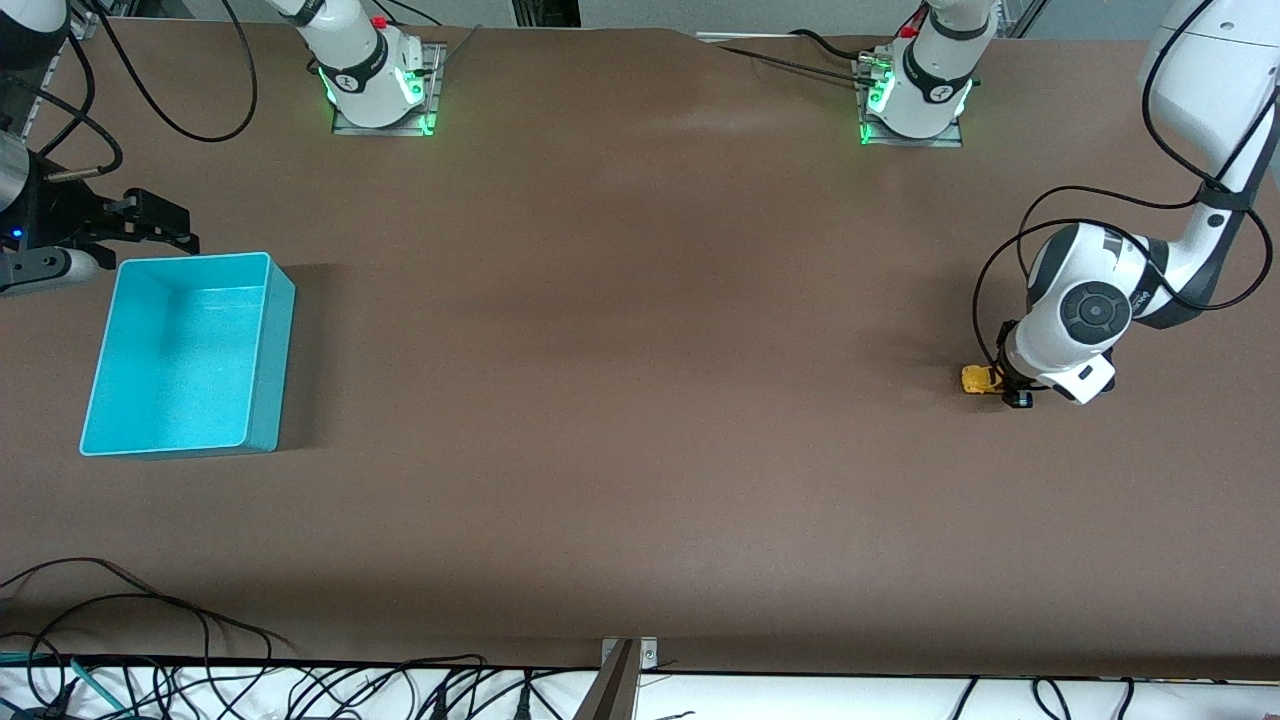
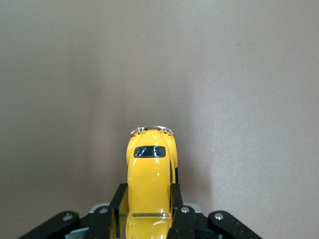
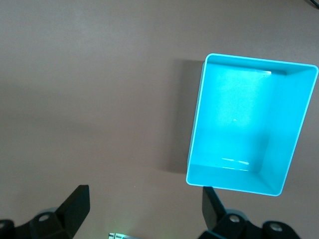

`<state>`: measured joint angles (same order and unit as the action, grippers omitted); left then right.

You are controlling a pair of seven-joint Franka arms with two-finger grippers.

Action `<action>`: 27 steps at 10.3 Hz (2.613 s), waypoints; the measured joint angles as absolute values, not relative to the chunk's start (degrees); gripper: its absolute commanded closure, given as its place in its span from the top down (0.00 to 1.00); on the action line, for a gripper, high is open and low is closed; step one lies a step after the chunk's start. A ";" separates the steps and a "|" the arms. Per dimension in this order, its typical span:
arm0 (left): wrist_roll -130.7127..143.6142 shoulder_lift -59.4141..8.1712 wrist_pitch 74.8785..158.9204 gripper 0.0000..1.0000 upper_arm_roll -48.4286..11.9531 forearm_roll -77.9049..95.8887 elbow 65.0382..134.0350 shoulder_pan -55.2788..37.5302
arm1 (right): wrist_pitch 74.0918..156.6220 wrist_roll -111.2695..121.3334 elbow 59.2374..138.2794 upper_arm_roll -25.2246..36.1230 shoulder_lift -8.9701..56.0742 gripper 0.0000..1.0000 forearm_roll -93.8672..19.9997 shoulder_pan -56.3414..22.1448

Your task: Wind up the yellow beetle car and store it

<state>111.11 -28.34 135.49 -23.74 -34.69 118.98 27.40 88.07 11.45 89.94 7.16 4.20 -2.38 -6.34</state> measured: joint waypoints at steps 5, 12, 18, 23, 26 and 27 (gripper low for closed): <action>111.12 -29.50 136.88 0.89 -23.38 -34.99 118.94 27.60 | 88.06 11.45 89.94 7.16 4.20 1.00 -2.38 -6.34; 111.08 -33.47 139.58 0.90 -23.53 -35.26 116.02 28.33 | 88.06 11.78 89.94 8.06 4.21 1.00 -2.38 -6.04; 110.07 -32.07 139.50 0.89 -25.64 -35.28 115.69 28.29 | 88.06 11.81 89.94 8.08 4.21 1.00 -2.39 -6.05; 109.49 -32.07 139.48 0.89 -25.65 -35.31 115.69 28.29 | 88.06 11.90 89.94 8.08 4.28 1.00 -2.39 -6.05; 108.31 -32.07 139.48 0.89 -26.26 -35.31 115.69 28.28 | 88.06 11.93 89.96 7.76 4.97 1.00 -2.40 -6.25; 108.23 -32.07 139.48 0.89 -26.40 -35.31 115.69 28.27 | 88.06 11.93 89.97 7.67 5.34 1.00 -2.40 -6.30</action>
